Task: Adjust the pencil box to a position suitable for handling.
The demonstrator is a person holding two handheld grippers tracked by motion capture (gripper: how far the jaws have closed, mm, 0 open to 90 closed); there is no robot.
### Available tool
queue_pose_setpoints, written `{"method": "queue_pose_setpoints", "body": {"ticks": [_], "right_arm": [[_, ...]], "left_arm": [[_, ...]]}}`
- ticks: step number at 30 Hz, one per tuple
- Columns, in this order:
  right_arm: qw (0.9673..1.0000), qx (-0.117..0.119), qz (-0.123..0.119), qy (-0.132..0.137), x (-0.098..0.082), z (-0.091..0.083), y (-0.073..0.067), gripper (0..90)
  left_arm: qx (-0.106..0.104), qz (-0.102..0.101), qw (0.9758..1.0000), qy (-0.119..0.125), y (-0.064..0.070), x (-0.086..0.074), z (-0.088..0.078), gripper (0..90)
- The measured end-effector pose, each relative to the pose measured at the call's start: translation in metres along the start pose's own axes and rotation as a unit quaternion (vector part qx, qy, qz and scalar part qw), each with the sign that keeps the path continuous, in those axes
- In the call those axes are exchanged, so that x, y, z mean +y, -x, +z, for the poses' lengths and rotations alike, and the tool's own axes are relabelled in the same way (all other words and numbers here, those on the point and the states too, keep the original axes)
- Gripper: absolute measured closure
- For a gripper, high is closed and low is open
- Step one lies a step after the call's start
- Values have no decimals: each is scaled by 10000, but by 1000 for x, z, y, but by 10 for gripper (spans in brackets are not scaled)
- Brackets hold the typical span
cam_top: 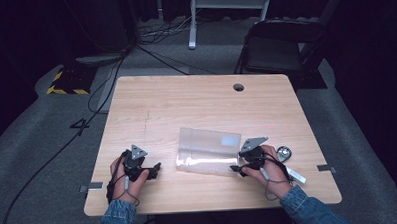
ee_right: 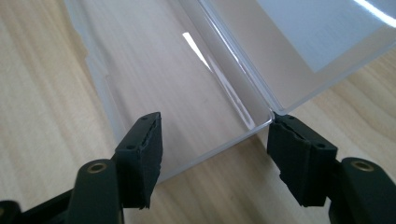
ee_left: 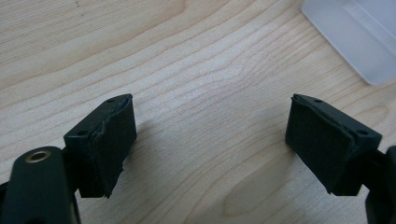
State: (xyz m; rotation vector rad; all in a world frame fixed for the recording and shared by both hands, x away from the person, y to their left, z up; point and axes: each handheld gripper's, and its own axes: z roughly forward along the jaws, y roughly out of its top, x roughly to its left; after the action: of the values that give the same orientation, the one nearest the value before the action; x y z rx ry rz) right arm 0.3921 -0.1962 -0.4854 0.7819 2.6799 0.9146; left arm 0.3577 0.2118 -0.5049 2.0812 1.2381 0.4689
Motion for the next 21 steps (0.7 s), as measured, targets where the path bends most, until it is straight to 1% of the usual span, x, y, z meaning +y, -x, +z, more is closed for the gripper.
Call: {"method": "queue_pose_setpoints", "body": {"ticks": [4,8,12,13,15,16,17,21], "right_arm": [[10000,46,-29,-6,-10,-8,-7,363],[9998,187,53,27,-20,-14,-15,351],[9998,204,44,25,-26,-18,-20,349],[9998,206,40,9,-30,-22,-24,349],[9998,206,31,0,-31,-23,-26,348],[9997,223,22,-25,-34,-26,-29,346],[9997,230,13,-33,-35,-27,-31,344],[9997,223,5,-60,-39,-30,-35,334]], "left_arm": [[6,1,10000,-2,0,0,0,167],[7,5,10000,-3,0,0,0,168],[-11,-6,10000,-2,0,0,0,166],[-17,-6,10000,-6,0,1,1,160],[-15,14,10000,-15,0,1,1,157],[3,44,10000,-17,-1,2,2,152],[-8,18,10000,-15,-1,2,2,152],[-5,21,10000,-5,-1,4,4,149]]}}
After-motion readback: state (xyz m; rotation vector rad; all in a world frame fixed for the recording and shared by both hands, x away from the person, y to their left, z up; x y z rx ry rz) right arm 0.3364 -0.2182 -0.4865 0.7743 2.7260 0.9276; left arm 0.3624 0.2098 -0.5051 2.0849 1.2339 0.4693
